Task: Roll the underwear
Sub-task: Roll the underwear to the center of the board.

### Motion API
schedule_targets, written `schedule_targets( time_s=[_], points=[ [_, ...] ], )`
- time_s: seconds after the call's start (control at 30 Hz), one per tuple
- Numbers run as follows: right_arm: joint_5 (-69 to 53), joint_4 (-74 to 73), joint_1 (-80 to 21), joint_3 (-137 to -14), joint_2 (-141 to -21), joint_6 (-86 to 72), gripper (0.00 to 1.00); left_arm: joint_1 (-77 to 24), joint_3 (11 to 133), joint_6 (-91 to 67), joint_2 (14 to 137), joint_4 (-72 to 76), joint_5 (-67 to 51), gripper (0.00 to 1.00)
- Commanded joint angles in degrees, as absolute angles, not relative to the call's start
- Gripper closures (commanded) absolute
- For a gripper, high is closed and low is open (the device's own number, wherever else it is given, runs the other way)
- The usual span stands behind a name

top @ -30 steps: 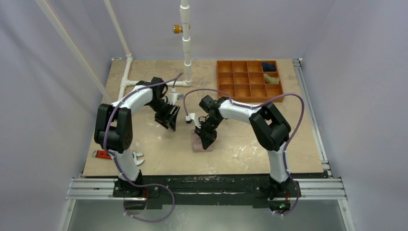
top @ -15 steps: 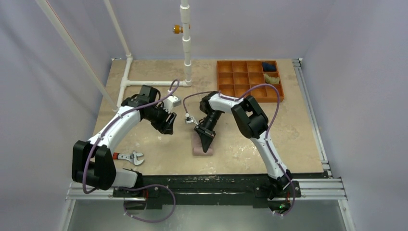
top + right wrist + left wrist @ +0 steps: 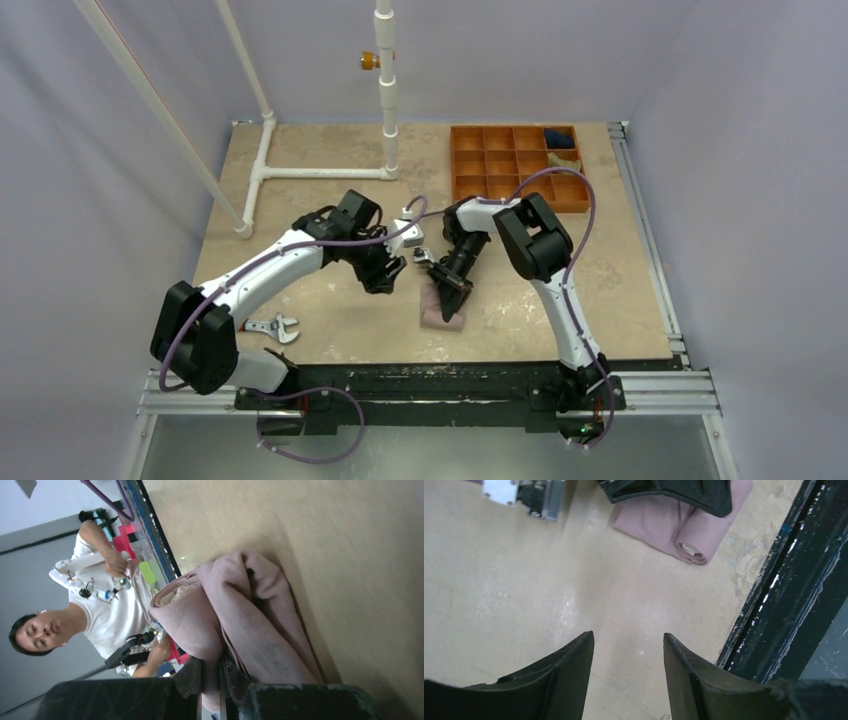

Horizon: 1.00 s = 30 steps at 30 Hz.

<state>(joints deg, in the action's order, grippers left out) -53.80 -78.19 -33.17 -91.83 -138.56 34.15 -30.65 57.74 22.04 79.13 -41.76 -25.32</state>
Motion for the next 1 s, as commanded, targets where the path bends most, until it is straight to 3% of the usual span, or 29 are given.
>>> schedule_targets(
  time_s=[0.0, 0.43, 0.97],
  points=[
    [-34.24, -58.88, -29.99, -86.69, -138.34, 34.36, 1.0, -37.15, 60.88, 24.03, 81.97, -36.41, -24.97, 0.47],
    [-34.94, -57.35, -24.46, -83.59, -135.19, 37.74, 1.0, -52.23, 71.22, 28.21, 98.54, -29.86, -22.67, 0.46],
    [-36.38, -57.39, -24.38, -84.67, -137.31, 39.73, 1.0, -55.97, 73.63, 29.23, 107.72, -27.45, -22.11, 0.44]
  ],
)
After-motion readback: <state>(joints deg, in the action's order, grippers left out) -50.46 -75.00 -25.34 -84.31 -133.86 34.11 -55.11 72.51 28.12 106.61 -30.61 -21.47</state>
